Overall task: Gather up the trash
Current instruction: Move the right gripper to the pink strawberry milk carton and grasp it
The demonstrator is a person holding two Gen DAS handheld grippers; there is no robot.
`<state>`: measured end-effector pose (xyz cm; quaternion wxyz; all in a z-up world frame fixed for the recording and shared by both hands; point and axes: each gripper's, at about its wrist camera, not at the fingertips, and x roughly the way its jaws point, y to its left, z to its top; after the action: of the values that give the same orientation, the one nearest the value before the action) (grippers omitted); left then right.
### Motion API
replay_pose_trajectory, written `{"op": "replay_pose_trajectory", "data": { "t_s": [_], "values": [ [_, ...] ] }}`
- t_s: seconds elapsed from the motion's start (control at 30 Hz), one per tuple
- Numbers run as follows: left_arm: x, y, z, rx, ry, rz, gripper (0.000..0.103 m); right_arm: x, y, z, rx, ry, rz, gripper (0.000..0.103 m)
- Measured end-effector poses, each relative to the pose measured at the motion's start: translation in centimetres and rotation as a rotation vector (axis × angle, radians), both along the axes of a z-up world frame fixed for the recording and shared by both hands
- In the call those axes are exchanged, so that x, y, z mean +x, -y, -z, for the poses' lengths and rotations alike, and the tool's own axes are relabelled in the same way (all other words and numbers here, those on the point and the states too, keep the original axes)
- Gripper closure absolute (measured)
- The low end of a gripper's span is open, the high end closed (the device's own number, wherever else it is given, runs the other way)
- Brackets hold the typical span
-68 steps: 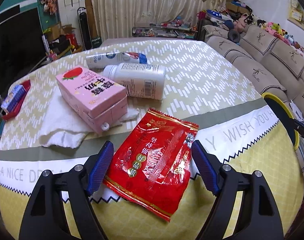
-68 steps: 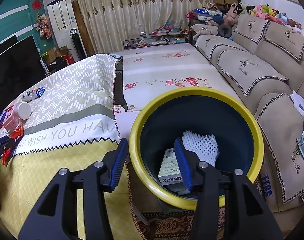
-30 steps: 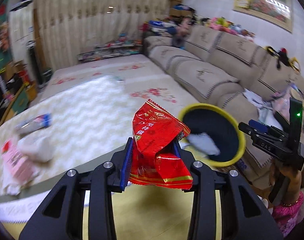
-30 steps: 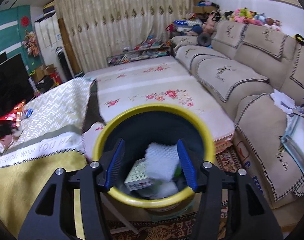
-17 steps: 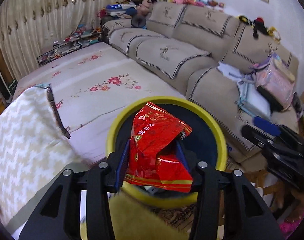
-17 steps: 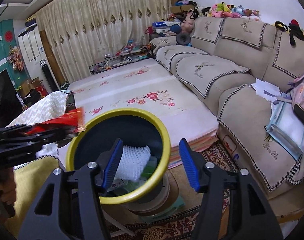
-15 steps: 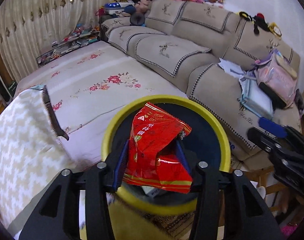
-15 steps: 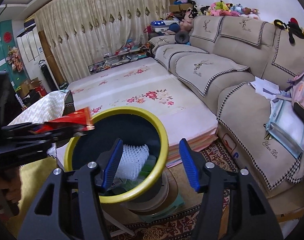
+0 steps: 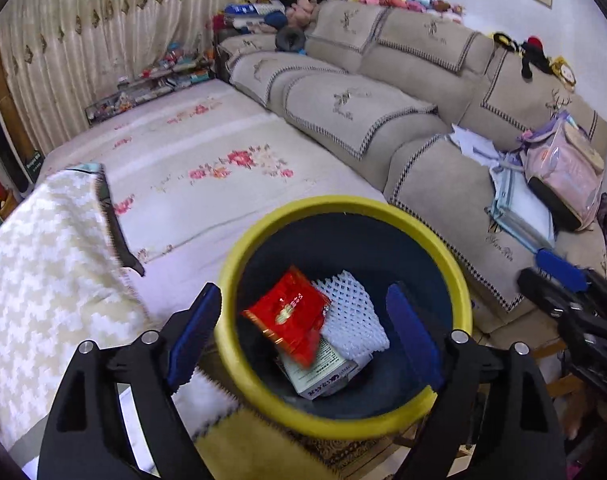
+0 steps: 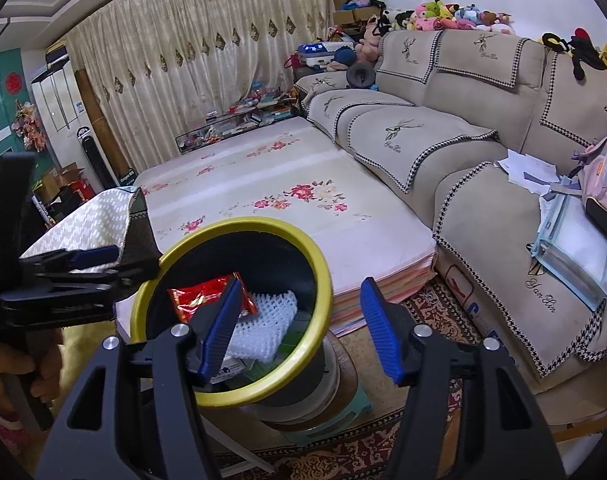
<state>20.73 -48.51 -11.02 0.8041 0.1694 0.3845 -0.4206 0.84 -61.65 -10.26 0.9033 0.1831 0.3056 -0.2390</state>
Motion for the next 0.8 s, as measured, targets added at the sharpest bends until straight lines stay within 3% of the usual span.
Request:
{"op": "replay_pose_trajectory", "data": {
  "t_s": [0.37, 0.57, 0.8],
  "values": [
    [-2.5, -15.1, -5.5, -0.116, 0.086, -0.204, 0.01, 3.5, -4.4, 0.4, 0.019, -0.024, -0.139, 0.041],
    [-3.6, -26.0, -6.7, -0.149, 0.149, -0.411, 0.007, 6.8, -10.2, -0.3, 0.023, -0.015, -0.294, 0.041],
    [-5.6, -38.4, -6.7, -0.152, 0.203, -0.651, 0.006, 11.5, -20.2, -1.6, 0.007, -0.012, -0.548, 0.041]
  ]
}}
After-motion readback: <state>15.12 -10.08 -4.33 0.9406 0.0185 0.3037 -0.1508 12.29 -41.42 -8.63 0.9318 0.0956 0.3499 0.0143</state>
